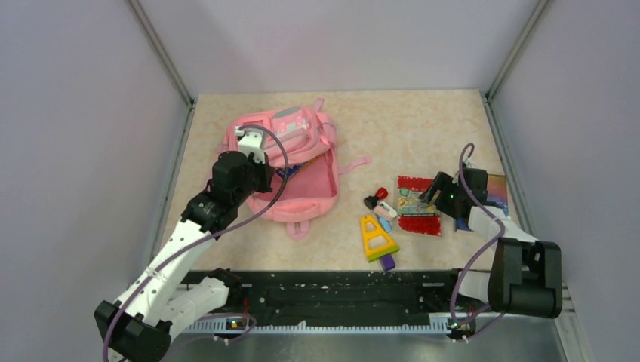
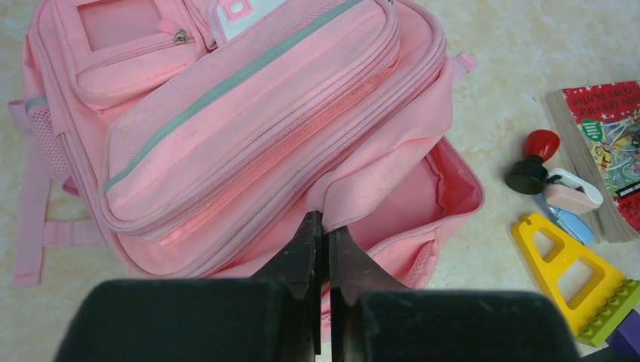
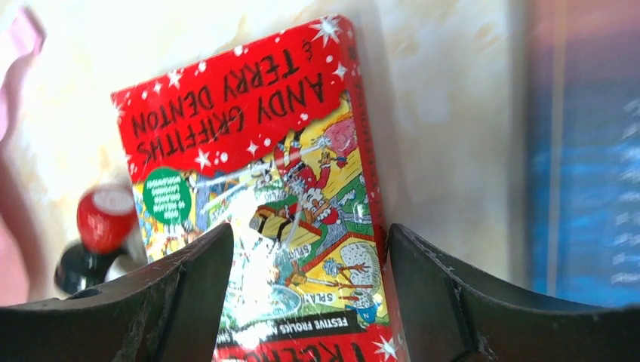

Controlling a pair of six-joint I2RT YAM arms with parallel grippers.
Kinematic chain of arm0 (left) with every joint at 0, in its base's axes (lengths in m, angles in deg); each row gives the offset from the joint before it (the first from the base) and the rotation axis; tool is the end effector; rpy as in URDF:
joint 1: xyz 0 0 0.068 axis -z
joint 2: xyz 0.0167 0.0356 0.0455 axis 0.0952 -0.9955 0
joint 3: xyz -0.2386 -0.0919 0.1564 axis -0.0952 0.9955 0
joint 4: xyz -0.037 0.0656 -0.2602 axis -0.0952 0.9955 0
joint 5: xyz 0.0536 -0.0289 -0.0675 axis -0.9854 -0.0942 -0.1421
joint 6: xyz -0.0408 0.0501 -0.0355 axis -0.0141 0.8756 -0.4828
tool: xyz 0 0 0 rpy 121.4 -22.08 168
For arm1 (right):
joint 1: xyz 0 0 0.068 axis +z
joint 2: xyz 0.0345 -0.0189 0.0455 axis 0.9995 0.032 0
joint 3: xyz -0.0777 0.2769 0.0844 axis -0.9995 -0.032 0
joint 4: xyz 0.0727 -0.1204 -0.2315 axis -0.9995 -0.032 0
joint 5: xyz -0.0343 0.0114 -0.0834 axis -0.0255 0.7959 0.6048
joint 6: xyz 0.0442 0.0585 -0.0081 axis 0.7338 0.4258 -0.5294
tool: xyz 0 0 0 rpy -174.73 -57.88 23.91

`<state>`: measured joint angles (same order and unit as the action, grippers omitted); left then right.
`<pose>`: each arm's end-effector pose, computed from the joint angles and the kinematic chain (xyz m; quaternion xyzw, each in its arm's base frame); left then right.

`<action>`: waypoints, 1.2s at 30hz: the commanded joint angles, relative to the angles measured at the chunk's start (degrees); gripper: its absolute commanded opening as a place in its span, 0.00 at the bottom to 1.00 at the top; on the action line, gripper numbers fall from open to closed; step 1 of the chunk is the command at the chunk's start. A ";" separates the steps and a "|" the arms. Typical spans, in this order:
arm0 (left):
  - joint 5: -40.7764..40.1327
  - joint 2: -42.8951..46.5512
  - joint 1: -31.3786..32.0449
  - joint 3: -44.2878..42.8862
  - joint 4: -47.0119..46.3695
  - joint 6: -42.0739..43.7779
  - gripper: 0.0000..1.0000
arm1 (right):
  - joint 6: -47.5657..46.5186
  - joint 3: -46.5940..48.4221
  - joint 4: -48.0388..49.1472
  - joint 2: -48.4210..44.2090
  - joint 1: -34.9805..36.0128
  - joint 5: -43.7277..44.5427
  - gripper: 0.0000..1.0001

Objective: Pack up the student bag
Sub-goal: Pick up the book from the center of the board.

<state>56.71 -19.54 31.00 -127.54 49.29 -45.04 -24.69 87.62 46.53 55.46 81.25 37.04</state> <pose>0.2019 -0.0916 0.3414 0.0912 0.8292 -0.1410 0.5332 0.2469 -0.0178 0.1600 0.2076 0.9079 0.1408 0.3359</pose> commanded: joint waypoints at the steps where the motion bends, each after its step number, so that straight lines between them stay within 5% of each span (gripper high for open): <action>1: 0.19 2.14 0.09 -1.40 -6.25 -0.07 0.00 | 5.60 -3.14 -1.23 -4.98 2.31 -6.17 0.73; 12: 0.88 0.33 0.23 -1.84 -5.60 2.19 0.00 | 7.17 -6.57 -0.89 -9.33 3.91 -3.07 0.80; 14: 1.14 -0.33 0.57 -2.41 -5.00 3.01 0.11 | 8.05 -7.12 0.51 -8.19 3.86 -4.29 0.82; 17: 0.83 -1.03 2.21 -3.00 -4.78 3.30 0.42 | 8.86 -7.80 3.30 -5.79 3.90 -6.76 0.83; 22: -2.84 -3.76 10.01 -6.08 -4.11 0.20 0.68 | 10.03 -8.97 6.69 -5.11 3.90 -8.31 0.83; 28: -8.99 -10.36 22.70 -8.38 -10.79 -6.37 0.78 | 9.34 -9.45 5.73 -8.11 3.85 -5.62 0.83; 36: 2.54 -28.12 27.45 -8.69 -29.68 -24.66 0.81 | 9.51 -10.90 6.03 -11.53 3.84 -2.97 0.85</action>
<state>53.93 -40.59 57.27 -134.54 32.07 -58.53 -15.56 77.74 53.54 45.69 84.70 31.75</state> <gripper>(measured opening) 0.807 0.846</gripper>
